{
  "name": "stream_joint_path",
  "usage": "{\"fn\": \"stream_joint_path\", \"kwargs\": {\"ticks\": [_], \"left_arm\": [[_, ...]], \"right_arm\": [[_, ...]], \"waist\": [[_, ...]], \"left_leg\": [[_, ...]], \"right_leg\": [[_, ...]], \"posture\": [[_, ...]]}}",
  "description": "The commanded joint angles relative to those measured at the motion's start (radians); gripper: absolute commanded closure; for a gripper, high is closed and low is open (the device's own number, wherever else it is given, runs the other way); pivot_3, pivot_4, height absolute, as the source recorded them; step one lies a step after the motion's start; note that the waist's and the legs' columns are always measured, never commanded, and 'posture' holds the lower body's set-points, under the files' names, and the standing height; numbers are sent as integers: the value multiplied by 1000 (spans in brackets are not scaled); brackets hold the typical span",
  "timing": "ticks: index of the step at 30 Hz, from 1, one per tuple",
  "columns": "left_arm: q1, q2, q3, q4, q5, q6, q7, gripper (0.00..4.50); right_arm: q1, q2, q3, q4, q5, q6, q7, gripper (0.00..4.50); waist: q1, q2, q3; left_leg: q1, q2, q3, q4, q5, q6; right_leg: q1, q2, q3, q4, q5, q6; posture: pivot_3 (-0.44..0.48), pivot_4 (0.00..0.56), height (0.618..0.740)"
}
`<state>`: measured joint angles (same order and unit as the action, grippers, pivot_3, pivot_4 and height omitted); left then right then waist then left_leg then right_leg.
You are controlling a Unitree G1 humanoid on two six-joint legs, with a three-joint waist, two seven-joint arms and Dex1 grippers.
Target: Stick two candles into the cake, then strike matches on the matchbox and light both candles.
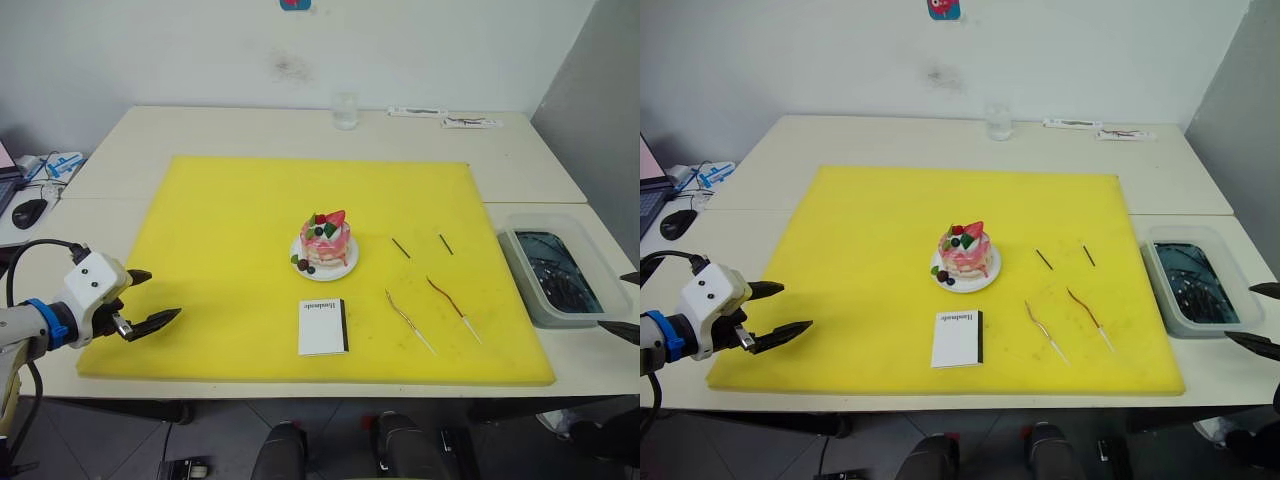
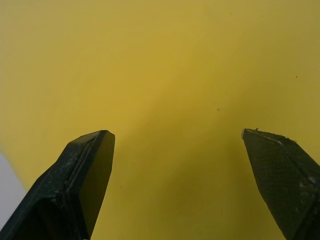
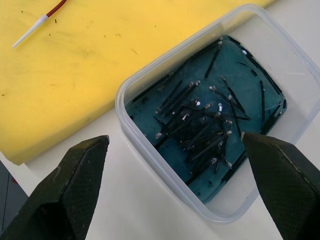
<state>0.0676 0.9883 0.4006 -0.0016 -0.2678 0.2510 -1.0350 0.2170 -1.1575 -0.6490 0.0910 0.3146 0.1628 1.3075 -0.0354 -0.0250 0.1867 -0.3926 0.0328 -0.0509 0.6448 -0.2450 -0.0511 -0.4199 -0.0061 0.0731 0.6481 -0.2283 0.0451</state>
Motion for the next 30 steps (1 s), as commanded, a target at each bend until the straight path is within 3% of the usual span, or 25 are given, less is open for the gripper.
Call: {"fn": "stream_joint_path", "kwargs": {"ticks": [1,21,30], "left_arm": [[-4,17,18,-5,-10,-11,-8,0],[-60,12,34,86,-67,-25,-76,0],[-38,11,36,48,-111,15,-102,0]], "right_arm": [[-9,-10,-43,0,3,-16,2,53],[-14,-4,-40,7,9,-30,-2,53],[-14,-2,-49,2,12,-26,-6,53]], "waist": [[0,0,0],[0,0,0],[0,0,0]], "left_leg": [[0,0,0,0,0,0],[1,0,0,0,0,0],[1,0,0,0,0,0]], "right_leg": [[0,0,0,0,0,0],[0,0,0,1,0,0],[0,0,0,1,0,0]], "posture": [[0,150,740],[0,150,740],[0,150,740]]}}
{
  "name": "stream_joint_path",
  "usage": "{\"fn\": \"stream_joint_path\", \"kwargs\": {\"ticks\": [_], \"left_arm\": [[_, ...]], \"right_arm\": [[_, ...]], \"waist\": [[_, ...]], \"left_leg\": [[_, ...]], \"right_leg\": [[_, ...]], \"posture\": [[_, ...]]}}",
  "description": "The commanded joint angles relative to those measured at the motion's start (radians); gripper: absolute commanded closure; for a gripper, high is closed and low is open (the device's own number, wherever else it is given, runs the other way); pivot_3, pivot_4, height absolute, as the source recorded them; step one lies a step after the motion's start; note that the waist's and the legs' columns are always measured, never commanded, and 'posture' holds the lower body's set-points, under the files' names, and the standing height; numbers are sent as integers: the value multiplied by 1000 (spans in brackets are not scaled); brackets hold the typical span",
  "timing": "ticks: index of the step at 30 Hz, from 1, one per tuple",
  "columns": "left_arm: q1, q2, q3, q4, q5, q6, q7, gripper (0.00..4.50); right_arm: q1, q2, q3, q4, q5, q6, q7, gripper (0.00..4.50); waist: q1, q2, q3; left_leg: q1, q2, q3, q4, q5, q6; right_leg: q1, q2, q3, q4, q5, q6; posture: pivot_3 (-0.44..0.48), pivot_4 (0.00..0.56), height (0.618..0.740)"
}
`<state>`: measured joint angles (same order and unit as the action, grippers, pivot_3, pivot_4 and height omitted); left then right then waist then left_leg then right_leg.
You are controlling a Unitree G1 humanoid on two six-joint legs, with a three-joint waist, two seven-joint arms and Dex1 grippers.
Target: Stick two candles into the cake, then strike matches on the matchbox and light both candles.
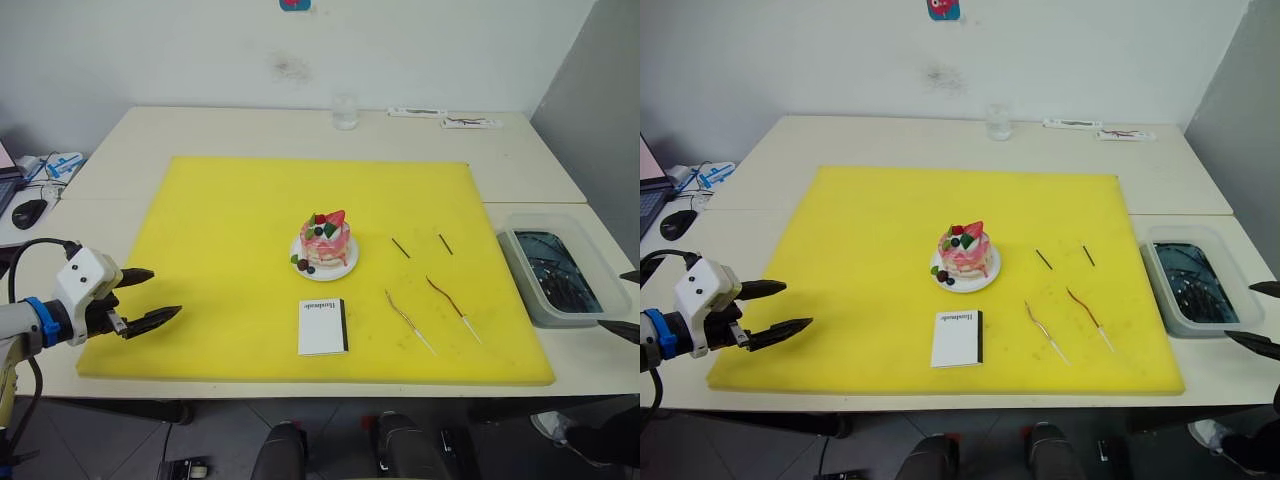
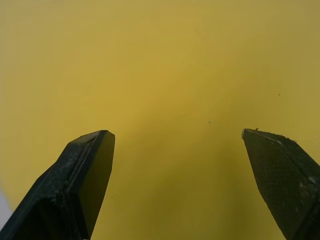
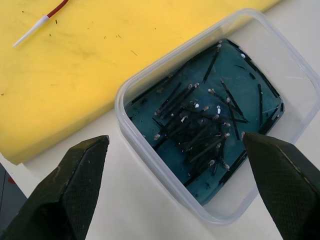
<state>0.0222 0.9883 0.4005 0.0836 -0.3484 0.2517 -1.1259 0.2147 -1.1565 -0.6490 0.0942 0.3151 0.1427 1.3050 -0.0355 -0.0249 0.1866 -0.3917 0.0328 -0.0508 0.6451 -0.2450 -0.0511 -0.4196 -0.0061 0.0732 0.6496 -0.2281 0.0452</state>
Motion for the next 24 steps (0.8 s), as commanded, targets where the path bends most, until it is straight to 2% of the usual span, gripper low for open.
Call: {"fn": "stream_joint_path", "kwargs": {"ticks": [1,7,15,19,24], "left_arm": [[11,9,37,-49,-41,28,-11,0],[29,5,27,-156,-120,133,-24,0],[-35,-3,-124,-437,-247,285,-51,0],[-119,-54,-201,-579,-386,403,-5,0],[-173,-118,-266,-672,-489,492,65,0]], "right_arm": [[-12,-3,-52,-4,14,-3,-4,53],[-19,1,-70,-83,52,55,-15,53],[-45,56,-58,-413,185,301,-123,53],[-23,130,-40,-637,280,449,-239,53],[33,265,42,-814,268,534,-429,53]], "waist": [[0,0,0],[0,0,0],[2,0,0],[4,0,0],[4,-1,-1]], "left_leg": [[0,0,0,0,0,0],[0,0,0,0,0,0],[1,0,0,1,0,0],[0,0,-1,1,0,0],[-1,0,-2,1,0,0]], "right_leg": [[0,0,0,0,0,0],[0,0,0,0,0,0],[0,0,0,2,0,0],[1,0,0,1,0,1],[1,1,0,1,2,3]], "posture": [[0,150,740],[0,150,740],[0,150,740],[0,150,740],[0,150,740]]}}
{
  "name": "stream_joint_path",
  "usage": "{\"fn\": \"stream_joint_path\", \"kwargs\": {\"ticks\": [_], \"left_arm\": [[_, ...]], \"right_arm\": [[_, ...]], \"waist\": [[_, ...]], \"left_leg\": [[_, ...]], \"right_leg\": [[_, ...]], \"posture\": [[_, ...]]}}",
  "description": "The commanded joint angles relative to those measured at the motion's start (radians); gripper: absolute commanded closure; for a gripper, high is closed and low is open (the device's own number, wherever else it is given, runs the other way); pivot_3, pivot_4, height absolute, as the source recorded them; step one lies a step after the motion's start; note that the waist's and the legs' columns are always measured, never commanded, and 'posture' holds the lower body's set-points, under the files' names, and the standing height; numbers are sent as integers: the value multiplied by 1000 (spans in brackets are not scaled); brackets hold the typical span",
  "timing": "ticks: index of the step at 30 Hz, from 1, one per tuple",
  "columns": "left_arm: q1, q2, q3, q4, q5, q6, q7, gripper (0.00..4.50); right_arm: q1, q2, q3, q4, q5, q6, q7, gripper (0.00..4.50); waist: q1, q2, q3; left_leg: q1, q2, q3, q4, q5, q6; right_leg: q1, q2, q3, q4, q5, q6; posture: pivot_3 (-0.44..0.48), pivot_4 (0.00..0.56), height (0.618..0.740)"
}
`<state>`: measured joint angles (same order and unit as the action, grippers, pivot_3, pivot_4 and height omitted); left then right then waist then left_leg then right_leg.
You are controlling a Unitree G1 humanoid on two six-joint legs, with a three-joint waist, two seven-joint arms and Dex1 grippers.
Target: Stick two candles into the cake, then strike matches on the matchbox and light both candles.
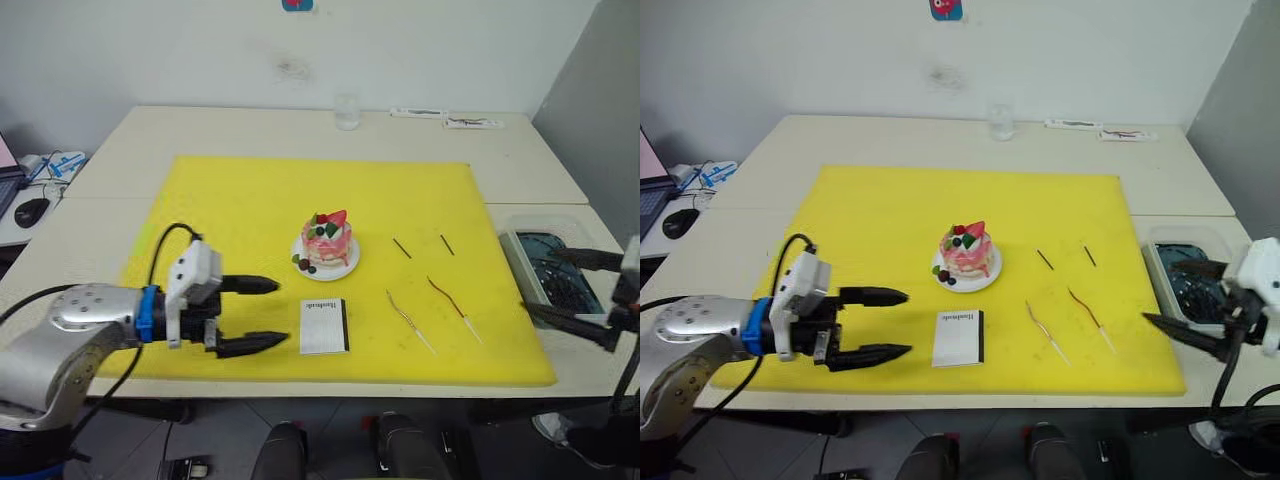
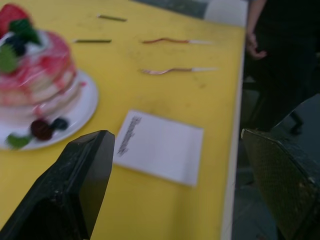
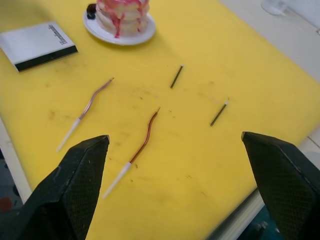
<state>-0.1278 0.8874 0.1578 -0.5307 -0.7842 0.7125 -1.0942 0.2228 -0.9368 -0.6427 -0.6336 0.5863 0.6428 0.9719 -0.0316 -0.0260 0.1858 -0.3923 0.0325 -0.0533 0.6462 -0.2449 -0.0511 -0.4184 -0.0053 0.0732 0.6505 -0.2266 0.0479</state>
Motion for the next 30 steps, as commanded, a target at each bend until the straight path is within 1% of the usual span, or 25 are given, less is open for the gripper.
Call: {"fn": "stream_joint_path", "kwargs": {"ticks": [1,4,8,14,18,24,30], "left_arm": [[-34,-28,-35,-66,-63,39,42,0],[-74,-62,-75,-77,-82,53,72,0],[-139,-113,-141,-68,-82,60,91,0],[-178,-135,-176,-48,-68,55,95,0],[-179,-141,-179,-51,-69,54,107,0],[-174,-139,-178,-56,-71,56,115,0],[-169,-137,-178,-57,-68,52,124,0]], "right_arm": [[42,69,57,-105,-23,38,-127,53],[80,137,123,-118,-95,14,-212,53],[119,201,232,-90,-194,-50,-283,53],[136,252,316,-81,-241,-78,-327,53],[140,290,338,-29,-281,-113,-363,53],[158,312,357,48,-306,-145,-365,53],[179,300,392,33,-308,-105,-365,53]], "waist": [[0,0,0],[0,0,0],[-1,0,0],[-3,0,0],[-1,0,0],[-1,0,0],[-1,0,0]], "left_leg": [[0,0,0,0,0,0],[0,0,0,1,0,0],[2,0,0,2,0,0],[7,0,0,1,0,0],[8,0,-1,0,0,0],[8,0,-1,0,0,0],[8,0,-1,0,0,0]], "right_leg": [[0,0,0,0,-1,-1],[0,0,0,0,-1,-2],[3,0,0,0,-1,-1],[6,1,1,-1,-1,-1],[7,0,1,-1,-1,-2],[8,0,1,-3,-1,-2],[8,0,1,-3,-1,-2]], "posture": [[0,150,740],[0,150,740],[0,150,740],[0,150,740],[0,150,740],[0,150,740],[0,150,740]]}}
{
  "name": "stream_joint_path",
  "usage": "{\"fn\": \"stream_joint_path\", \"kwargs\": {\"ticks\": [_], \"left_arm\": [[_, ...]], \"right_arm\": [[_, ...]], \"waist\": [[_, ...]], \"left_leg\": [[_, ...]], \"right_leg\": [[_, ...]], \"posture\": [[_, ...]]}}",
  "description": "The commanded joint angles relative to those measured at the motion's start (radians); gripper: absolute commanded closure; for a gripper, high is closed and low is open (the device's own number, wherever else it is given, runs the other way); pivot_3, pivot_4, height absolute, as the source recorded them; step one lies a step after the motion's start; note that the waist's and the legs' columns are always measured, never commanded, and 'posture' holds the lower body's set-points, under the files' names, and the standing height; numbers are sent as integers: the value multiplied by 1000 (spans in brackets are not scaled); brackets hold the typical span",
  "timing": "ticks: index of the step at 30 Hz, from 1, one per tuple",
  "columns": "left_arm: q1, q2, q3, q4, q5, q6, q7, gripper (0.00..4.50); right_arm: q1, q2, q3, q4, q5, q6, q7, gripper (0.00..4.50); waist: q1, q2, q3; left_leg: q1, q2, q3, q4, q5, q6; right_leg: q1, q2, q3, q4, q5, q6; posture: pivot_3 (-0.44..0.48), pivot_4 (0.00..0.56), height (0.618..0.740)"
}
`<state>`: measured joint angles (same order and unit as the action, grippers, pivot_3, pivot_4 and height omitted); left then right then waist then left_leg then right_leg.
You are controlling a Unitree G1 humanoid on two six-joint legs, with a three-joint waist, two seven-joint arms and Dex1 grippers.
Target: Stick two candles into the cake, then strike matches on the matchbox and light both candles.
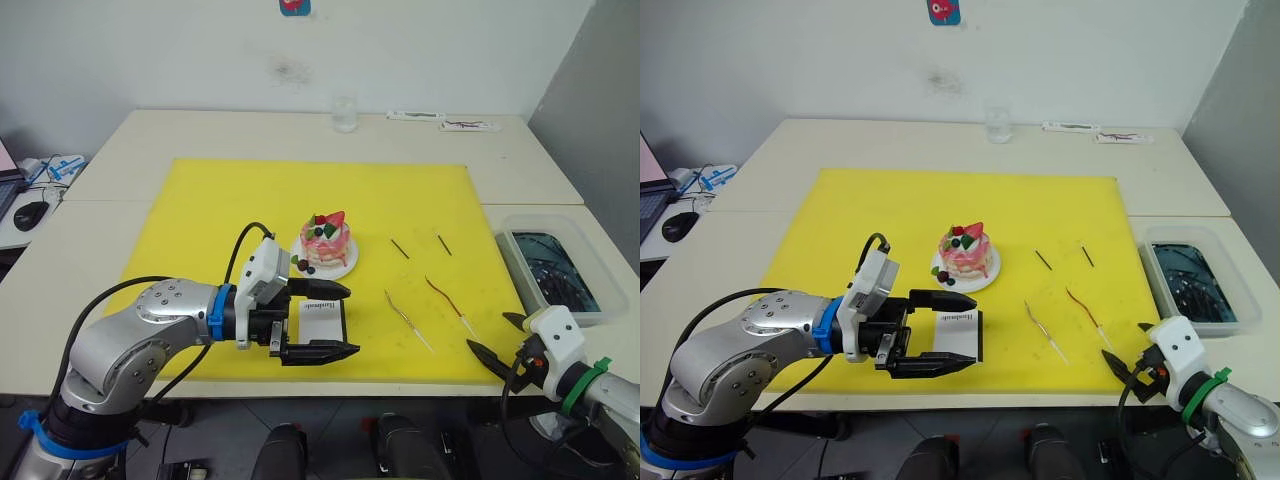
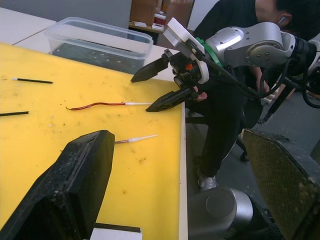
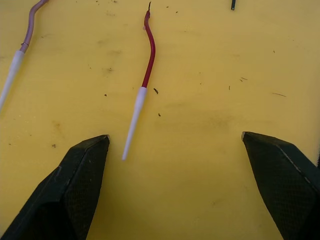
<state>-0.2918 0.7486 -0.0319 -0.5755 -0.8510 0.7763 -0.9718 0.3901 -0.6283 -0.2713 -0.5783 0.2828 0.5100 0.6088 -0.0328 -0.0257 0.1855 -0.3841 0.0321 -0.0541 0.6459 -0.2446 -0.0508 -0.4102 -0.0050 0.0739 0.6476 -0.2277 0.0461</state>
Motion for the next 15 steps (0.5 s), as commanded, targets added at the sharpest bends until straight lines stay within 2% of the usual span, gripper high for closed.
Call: {"fn": "stream_joint_path", "kwargs": {"ticks": [1,5,14,15], "left_arm": [[-4,1,11,-12,0,-13,3,0],[1,-8,15,-11,-9,-8,17,0],[9,-20,15,-1,-4,-5,51,0],[10,-19,15,-1,-2,-4,57,0]], "right_arm": [[8,-8,24,-27,0,39,-4,53],[5,-18,36,-46,6,89,-8,1297],[27,-35,28,-81,32,145,4,4466],[29,-34,22,-83,43,154,8,4466]], "waist": [[0,0,0],[0,0,0],[0,-1,0],[0,-1,0]], "left_leg": [[0,0,0,0,0,0],[0,0,0,0,0,0],[0,0,0,0,0,0],[0,0,0,0,0,0]], "right_leg": [[0,0,0,0,0,0],[0,0,0,0,0,0],[0,0,0,-2,0,0],[0,0,0,-2,0,0]], "posture": [[0,150,740],[0,150,740],[0,150,740],[0,150,740]]}}
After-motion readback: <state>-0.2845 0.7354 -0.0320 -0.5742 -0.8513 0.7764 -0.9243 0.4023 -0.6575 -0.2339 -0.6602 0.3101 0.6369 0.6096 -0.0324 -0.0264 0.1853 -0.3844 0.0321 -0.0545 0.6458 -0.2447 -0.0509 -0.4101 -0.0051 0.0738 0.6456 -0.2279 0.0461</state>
